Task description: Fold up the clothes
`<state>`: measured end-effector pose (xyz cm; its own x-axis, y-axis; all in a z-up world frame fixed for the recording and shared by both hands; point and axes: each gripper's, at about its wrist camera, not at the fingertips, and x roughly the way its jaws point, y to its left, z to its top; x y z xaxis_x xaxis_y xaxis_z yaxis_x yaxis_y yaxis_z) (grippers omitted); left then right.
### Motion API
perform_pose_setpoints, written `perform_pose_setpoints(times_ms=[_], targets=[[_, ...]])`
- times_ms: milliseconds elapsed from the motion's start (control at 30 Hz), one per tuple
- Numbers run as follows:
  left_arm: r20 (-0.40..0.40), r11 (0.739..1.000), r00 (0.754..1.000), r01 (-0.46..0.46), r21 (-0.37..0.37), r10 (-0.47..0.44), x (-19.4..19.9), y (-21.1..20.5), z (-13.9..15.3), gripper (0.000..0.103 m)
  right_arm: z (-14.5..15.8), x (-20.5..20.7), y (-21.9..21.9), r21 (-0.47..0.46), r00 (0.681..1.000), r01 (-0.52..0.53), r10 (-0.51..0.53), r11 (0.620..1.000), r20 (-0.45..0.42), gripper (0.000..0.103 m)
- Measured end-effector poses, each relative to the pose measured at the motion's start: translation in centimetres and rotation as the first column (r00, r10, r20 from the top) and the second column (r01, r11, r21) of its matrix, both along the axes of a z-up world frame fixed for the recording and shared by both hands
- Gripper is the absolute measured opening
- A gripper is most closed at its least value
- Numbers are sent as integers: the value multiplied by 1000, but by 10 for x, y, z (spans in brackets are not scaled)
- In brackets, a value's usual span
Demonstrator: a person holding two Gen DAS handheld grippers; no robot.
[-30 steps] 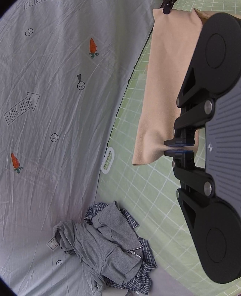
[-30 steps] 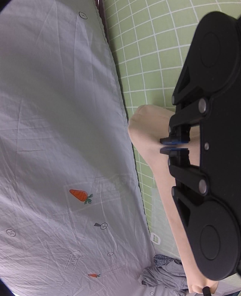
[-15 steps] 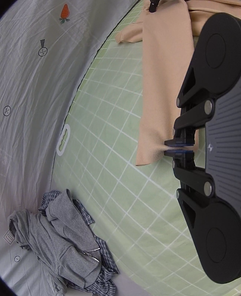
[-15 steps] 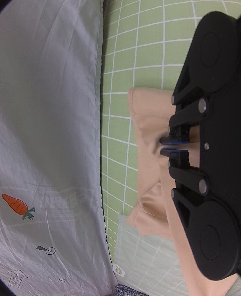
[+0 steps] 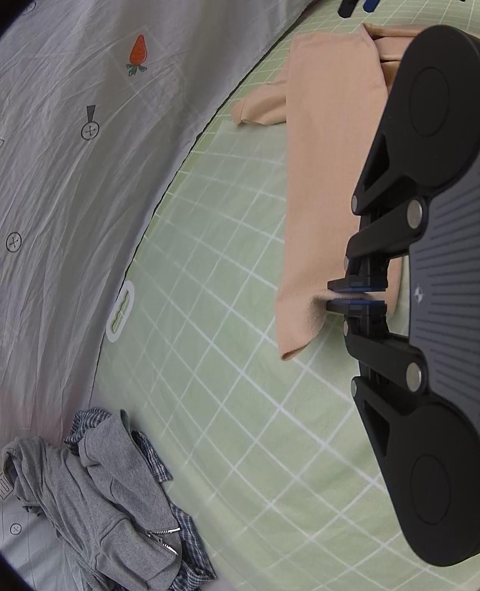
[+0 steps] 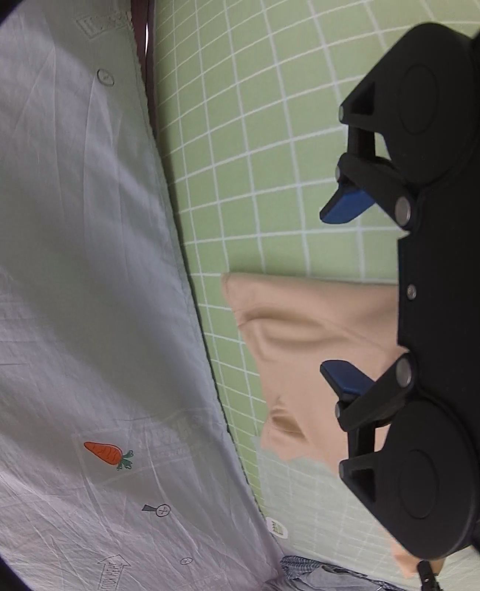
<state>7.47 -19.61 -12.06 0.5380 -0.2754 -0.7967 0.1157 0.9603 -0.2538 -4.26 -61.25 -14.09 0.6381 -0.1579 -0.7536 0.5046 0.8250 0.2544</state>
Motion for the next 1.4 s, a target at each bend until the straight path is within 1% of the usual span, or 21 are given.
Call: perform_pose_setpoints(times_ms=[133, 200, 233, 300, 333, 400, 467, 500, 533, 567, 633, 767, 833, 900, 933, 967, 1033, 1100, 1167, 1333, 1400], targets=[[40, 989, 990, 136, -57, -134, -19, -34, 11, 4, -7, -59, 17, -68, 994, 44, -50, 997, -92, 82], [44, 972, 976, 216, -98, -212, -30, -55, 13, 4, -10, -85, 22, -84, 989, 74, -84, 994, -120, 84], [47, 958, 965, 261, -120, -257, -37, -67, 13, 4, -12, -96, 23, -79, 987, 91, -100, 993, -126, 89], [49, 916, 927, 375, -146, -372, -50, -95, 13, 4, -15, -114, 23, -51, 983, 135, -140, 990, -121, 92], [49, 889, 899, 438, -133, -435, -56, -111, 15, 5, -17, -122, 22, -32, 980, 157, -159, 987, -117, 92], [53, 854, 856, 517, -59, -514, -71, -137, 15, 11, -19, -129, 24, -28, 977, 176, -178, 984, -115, 92], [31, 819, 818, 574, 1, -574, -84, -153, 10, 38, -18, -131, 28, -40, 978, 172, -175, 984, -109, 92], [17, 798, 798, 601, 29, -602, -91, -161, 8, 43, -16, -129, 30, -52, 981, 163, -168, 985, -102, 93], [11, 791, 792, 610, 41, -611, -94, -163, 7, 53, -14, -127, 33, -66, 983, 152, -158, 986, -93, 98], [13, 798, 798, 601, 39, -602, -94, -160, 7, 63, -10, -124, 37, -84, 987, 134, -141, 987, -75, 103], [21, 822, 822, 569, 29, -569, -94, -149, 9, 72, -5, -117, 45, -108, 994, 98, -102, 989, -38, 103], [-6, 900, 900, 436, 21, -436, -86, -116, -1, 73, 4, -89, 60, -90, 1000, 7, -5, 996, 22, 103], [-34, 931, 930, 366, 1, -365, -83, -96, -8, 73, 6, -71, 72, -57, 996, -67, 70, 996, 60, 102], [-62, 954, 952, 298, -22, -299, -81, -76, -14, 73, 7, -53, 83, -7, 984, -143, 143, 990, 104, 95], [-75, 963, 960, 267, -35, -269, -82, -66, -18, 73, 5, -45, 88, 38, 974, -184, 177, 982, 138, 84], [-86, 969, 966, 241, -43, -244, -83, -57, -21, 73, 2, -39, 91, 85, 967, -213, 198, 973, 162, 70], [-101, 977, 973, 203, -61, -208, -85, -42, -25, 73, -9, -23, 99, 201, 955, -266, 228, 943, 191, 53], [-116, 983, 977, 170, -75, -178, -86, -30, -28, 73, -17, -15, 107, 261, 948, -292, 242, 920, 208, 49], [-127, 986, 979, 150, -79, -159, -85, -21, -31, 73, -26, -7, 117, 285, 951, -295, 251, 912, 182, 42], [-145, 986, 976, 151, -74, -161, -83, -12, -37, 73, -41, 4, 132, 260, 962, -272, 255, 926, 98, 40], [-152, 984, 973, 166, -68, -174, -82, -11, -40, 73, -43, 5, 135, 248, 962, -273, 258, 929, 93, 37]])
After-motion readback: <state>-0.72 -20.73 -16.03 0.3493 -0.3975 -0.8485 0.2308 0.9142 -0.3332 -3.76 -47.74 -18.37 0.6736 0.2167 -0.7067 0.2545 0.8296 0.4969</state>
